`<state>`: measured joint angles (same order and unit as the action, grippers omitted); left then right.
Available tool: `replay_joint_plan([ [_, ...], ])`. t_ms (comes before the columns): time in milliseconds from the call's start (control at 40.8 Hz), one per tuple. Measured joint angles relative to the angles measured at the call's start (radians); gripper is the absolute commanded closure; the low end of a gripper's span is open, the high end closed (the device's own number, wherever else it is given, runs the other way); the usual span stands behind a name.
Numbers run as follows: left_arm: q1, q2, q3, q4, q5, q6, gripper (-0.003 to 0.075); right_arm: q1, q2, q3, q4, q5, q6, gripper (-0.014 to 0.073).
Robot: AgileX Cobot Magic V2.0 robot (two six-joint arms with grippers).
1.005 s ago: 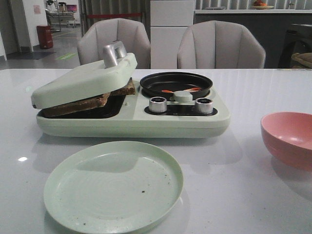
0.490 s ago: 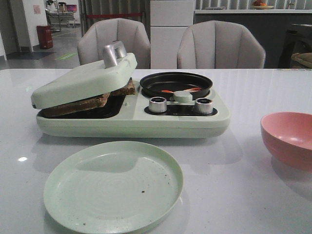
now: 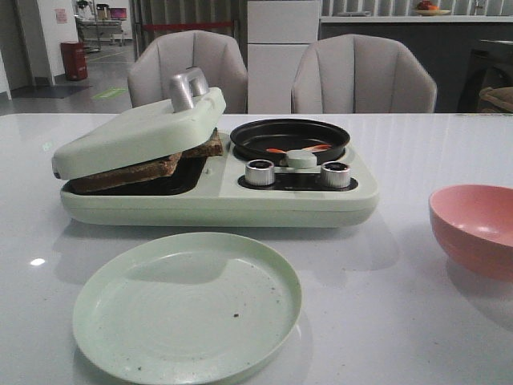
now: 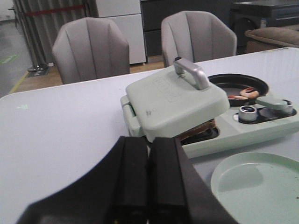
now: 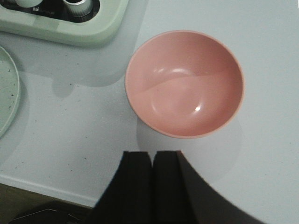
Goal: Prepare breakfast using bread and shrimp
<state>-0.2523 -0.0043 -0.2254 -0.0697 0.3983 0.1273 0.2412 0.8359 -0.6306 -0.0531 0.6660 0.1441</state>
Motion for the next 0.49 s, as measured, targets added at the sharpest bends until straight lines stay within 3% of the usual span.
replay_joint_plan([
  [294, 0.072, 0.0, 0.225, 0.0, -0.209, 0.0, 0.0619, 0.0, 0.0, 0.0, 0.0, 0.0, 0.0, 0.0548],
  [490, 0.072, 0.0, 0.227, -0.004, -0.286, 0.0, 0.0619, 0.0, 0.0, 0.0, 0.0, 0.0, 0.0, 0.0548],
])
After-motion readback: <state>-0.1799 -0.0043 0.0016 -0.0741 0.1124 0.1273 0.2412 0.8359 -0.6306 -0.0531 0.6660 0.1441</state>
